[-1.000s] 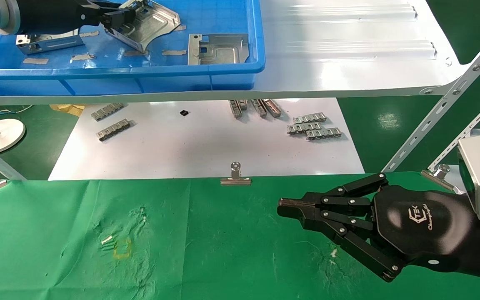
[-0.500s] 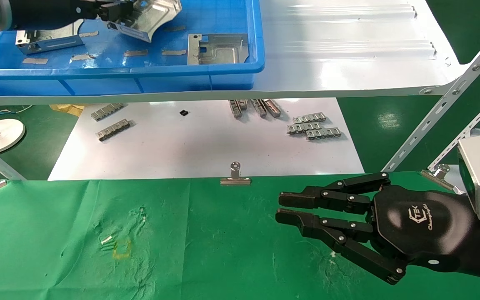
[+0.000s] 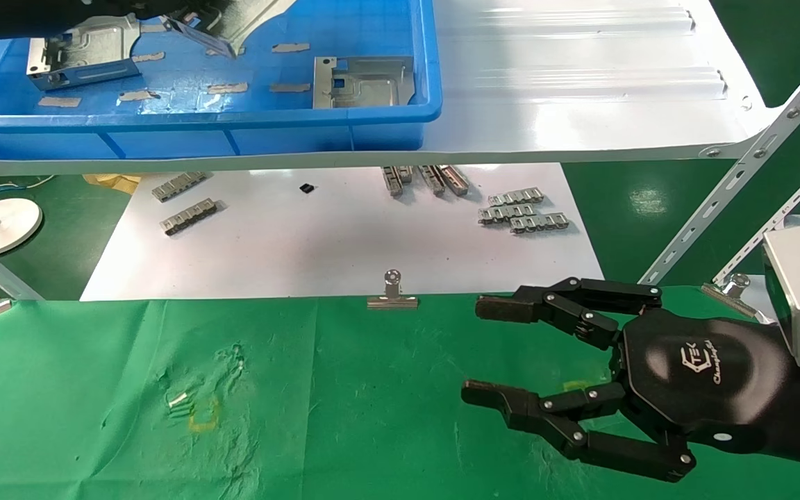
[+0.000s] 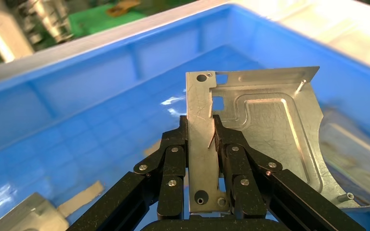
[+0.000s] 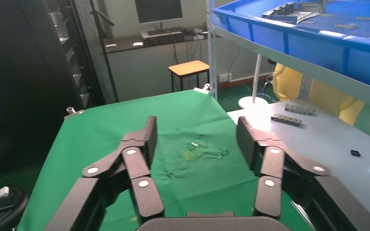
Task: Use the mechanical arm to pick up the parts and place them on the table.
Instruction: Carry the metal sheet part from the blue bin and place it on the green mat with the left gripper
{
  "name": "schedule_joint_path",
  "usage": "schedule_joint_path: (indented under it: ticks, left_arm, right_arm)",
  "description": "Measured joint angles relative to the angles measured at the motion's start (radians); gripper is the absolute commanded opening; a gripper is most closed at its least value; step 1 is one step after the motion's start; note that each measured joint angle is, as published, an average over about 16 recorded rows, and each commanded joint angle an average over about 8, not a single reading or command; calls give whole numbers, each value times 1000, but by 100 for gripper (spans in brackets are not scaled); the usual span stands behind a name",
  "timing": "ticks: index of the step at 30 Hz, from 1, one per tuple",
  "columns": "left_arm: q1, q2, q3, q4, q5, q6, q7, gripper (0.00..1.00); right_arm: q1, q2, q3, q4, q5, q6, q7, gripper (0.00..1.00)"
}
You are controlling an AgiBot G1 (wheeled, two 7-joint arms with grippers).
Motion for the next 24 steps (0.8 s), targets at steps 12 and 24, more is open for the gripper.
schedule_joint_path:
  ticks: [12, 24]
  left_arm:
    - [85, -125, -62, -126, -148, 322, 158, 0]
    - [397, -316, -20, -536, -465, 405, 284, 0]
  right_arm:
    - [0, 0, 0, 0, 0, 0, 0, 100]
    - [0, 0, 0, 0, 0, 0, 0, 100]
